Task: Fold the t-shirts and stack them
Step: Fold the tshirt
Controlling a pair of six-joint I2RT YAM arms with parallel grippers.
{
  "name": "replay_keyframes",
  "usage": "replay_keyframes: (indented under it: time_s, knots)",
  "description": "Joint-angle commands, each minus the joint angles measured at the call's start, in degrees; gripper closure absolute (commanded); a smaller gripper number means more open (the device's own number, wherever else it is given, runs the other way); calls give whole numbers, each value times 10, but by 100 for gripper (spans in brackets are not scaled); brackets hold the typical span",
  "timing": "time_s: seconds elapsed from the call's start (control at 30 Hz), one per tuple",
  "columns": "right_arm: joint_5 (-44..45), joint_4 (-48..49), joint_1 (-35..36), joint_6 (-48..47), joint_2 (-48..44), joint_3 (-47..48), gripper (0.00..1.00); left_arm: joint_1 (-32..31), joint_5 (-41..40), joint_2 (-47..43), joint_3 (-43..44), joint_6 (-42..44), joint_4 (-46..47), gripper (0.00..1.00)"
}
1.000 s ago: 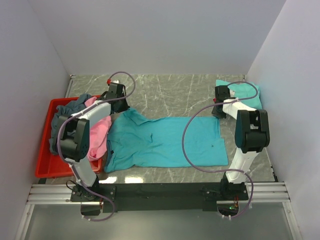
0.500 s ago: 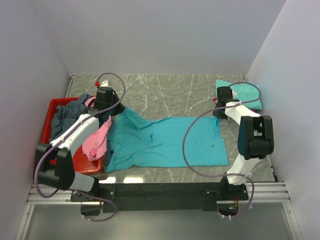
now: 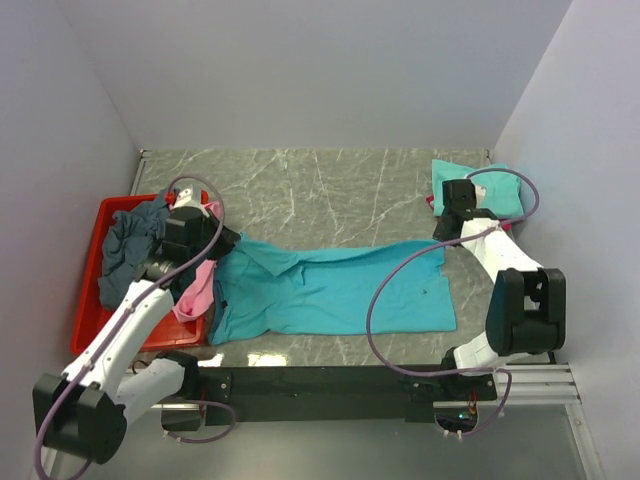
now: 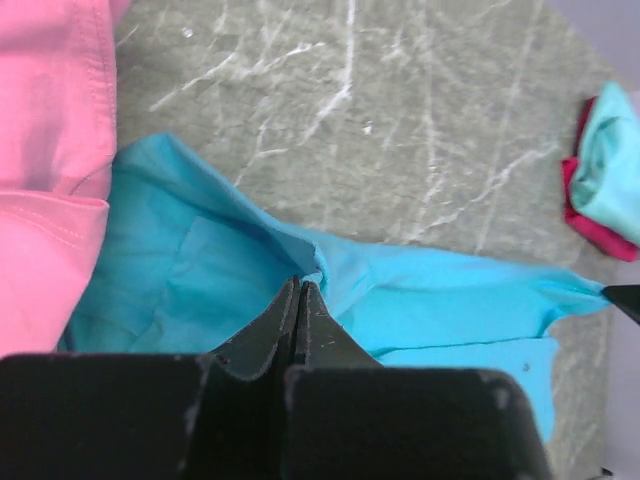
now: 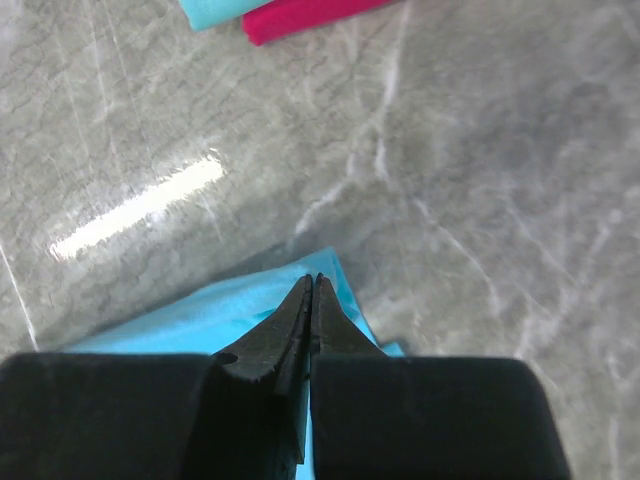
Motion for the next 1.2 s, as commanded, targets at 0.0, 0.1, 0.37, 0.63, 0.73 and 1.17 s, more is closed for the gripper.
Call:
replay_keyframes:
  time_s: [0.0,0.1,0.37,0.63,0.73,1.17]
  knots:
    - [42,-35,5,-15,-42,3,100,-3,28,-43,-13,-14,-12,100]
    - [47,-49,6,-23,-63,1,100,-3,40,-72,-27,-22,-29,100]
    - [94,-65,32,-19,-72,-16,100,-3,63,-172,-59,-53,-91,100]
    - [171,-70,71,-10,-95,-44,100,-3,72,-228,-60,-63,-153,100]
    - [205,-72,74,-3,-107,-50,100,-3,85,-244,-70,-70,-163,100]
    - [326,-68,117,49,-139,-89,69,-3,67,-313,-50,-64,-286,68]
